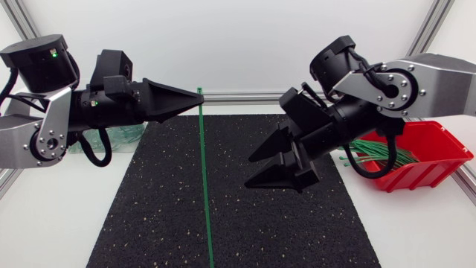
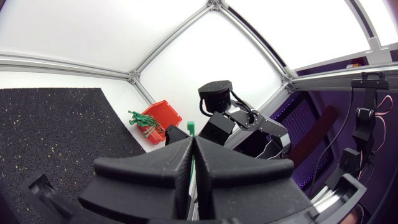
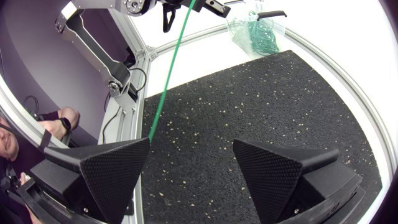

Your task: Take a green cable tie from the red box, thread the tail through the head to close it, then place it in the transparent bin on the left.

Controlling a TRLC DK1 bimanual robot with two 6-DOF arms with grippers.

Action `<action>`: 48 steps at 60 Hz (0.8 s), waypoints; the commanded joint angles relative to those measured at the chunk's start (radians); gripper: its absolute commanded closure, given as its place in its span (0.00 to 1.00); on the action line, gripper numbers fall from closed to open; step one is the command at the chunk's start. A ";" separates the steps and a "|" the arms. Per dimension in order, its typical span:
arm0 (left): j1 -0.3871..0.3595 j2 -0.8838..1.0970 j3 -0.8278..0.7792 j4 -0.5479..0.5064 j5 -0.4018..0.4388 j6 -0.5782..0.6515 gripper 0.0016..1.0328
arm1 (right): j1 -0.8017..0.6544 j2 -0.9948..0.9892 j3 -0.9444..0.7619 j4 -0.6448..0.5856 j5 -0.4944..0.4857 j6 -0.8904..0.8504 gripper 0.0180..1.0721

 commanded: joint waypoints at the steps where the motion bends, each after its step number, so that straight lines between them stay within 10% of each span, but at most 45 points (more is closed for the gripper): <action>1: 0.005 0.015 0.031 -0.010 0.026 -0.018 0.97 | 0.000 -0.061 -0.041 -0.032 0.058 -0.098 0.03; 25: -0.001 0.030 0.028 -0.085 0.040 0.081 0.97 | 0.031 -0.110 -0.099 -0.106 0.357 -0.264 0.03; 48: 0.000 0.030 0.062 -0.151 0.030 0.075 0.97 | 0.046 -0.235 -0.260 0.505 0.508 -0.531 0.04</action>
